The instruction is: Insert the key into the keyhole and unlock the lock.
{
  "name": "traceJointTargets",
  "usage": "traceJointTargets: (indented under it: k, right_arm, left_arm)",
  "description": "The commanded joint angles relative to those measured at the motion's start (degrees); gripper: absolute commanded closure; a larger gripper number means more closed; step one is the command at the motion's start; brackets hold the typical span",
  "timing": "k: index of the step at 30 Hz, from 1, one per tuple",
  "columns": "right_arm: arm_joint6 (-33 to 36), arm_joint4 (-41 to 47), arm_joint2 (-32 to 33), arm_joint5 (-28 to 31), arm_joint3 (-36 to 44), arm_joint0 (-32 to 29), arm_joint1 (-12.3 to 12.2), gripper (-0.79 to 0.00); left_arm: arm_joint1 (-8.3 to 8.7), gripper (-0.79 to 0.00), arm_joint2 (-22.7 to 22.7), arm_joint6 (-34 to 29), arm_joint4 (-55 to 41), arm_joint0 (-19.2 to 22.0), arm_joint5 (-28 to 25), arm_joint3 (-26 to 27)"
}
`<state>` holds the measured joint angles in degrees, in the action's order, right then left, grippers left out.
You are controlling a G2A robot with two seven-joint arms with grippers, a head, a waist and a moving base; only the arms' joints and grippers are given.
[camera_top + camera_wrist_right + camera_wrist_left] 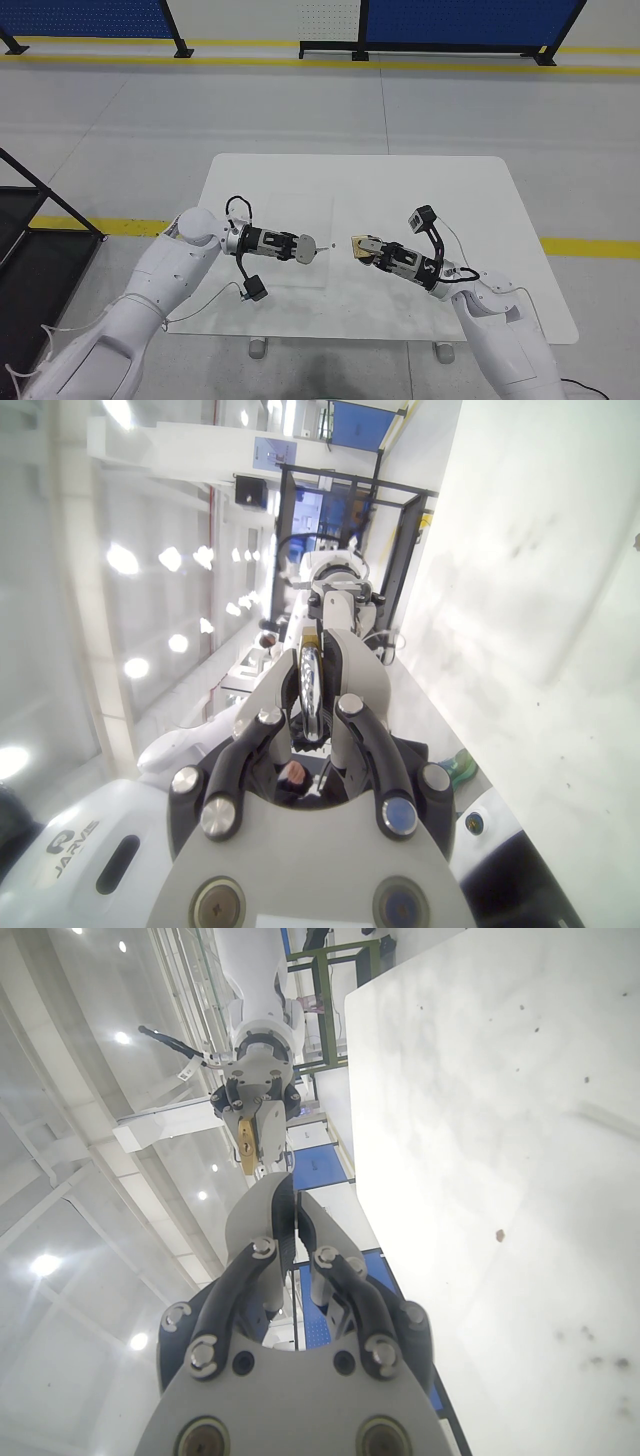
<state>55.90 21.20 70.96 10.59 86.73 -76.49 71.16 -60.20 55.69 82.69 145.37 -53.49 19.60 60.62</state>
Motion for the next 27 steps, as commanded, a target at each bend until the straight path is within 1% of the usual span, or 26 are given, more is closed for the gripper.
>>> traceJointTargets:
  k: [1,2,4,11,17,27]
  right_arm:
    - [0.0,0.0,0.0,0.0,0.0,0.0,0.0,0.0]
    - [0.0,0.0,0.0,0.0,0.0,0.0,0.0,0.0]
    - [-2.3,-3.4,-0.4,-0.4,0.3,-0.1,-0.1,0.0]
    - [-7.1,-10.9,-3.0,-1.6,0.0,1.2,0.0,0.0]
    - [-8.2,-10.7,-4.6,-1.4,-0.9,2.0,0.1,0.0]
    - [-8.2,-8.3,-5.6,-0.3,-1.7,2.6,0.2,0.0]
  left_arm:
    - [0.0,0.0,0.0,0.0,0.0,0.0,0.0,0.0]
    - [-0.02,0.0,0.0,-0.4,-0.3,-0.2,-0.2,0.1]
    - [0.05,0.0,-0.2,-0.6,-0.7,-0.7,-0.8,1.3]
    - [0.81,0.0,0.3,1.1,1.9,-0.8,0.9,3.0]
    - [1.04,0.0,0.0,0.8,1.1,-1.4,1.2,4.2]
    - [0.59,0.0,-1.6,0.0,-1.0,-0.4,2.0,2.8]
